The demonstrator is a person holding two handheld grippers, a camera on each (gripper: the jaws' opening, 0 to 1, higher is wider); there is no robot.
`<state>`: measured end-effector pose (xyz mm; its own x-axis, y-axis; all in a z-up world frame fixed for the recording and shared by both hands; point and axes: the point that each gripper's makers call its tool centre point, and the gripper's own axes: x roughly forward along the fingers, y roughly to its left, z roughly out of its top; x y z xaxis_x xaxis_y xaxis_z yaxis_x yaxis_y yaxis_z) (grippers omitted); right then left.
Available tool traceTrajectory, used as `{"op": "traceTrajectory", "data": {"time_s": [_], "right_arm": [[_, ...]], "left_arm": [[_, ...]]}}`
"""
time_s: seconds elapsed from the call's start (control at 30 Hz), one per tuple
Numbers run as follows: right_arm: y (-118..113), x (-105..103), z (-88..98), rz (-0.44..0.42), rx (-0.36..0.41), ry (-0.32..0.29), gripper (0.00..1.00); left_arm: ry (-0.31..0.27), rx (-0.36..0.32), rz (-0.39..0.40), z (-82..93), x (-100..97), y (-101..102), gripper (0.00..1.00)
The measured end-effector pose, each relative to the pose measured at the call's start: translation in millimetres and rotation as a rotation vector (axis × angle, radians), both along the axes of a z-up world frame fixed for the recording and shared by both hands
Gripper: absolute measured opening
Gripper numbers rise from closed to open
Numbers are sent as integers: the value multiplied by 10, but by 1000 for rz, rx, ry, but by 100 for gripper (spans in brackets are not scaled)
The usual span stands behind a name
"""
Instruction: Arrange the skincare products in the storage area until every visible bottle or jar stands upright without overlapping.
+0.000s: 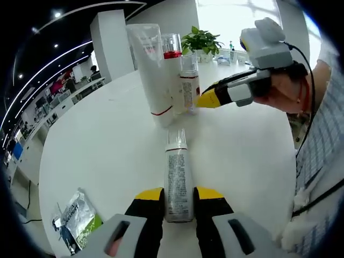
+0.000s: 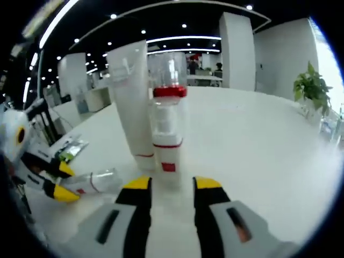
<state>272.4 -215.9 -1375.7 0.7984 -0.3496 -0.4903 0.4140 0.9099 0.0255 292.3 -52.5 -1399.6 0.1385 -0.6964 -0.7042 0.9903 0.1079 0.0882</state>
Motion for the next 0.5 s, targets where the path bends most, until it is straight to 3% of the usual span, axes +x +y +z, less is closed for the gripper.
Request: {"op": "traceTrajectory", "data": {"time_s": [0.07,0.2,0.23,0.27,0.33,0.5], "right_arm": [[-22,-161,117,25,21,-44,29],[229,-233,261,211,14,-96,31],[431,-199,378,320,50,-160,33],[641,-186,396,457,72,-172,34],[845,-207,285,593,140,-135,35],[1047,-249,185,774,141,-100,35]], "left_arm": [[25,6,-18,-5,15,19,22],[31,34,-93,-15,-14,48,22],[37,47,-158,-17,-47,56,22],[63,65,-213,-20,-81,81,22],[75,88,-276,-28,-108,119,22],[99,139,-400,-42,-201,226,22]]}}
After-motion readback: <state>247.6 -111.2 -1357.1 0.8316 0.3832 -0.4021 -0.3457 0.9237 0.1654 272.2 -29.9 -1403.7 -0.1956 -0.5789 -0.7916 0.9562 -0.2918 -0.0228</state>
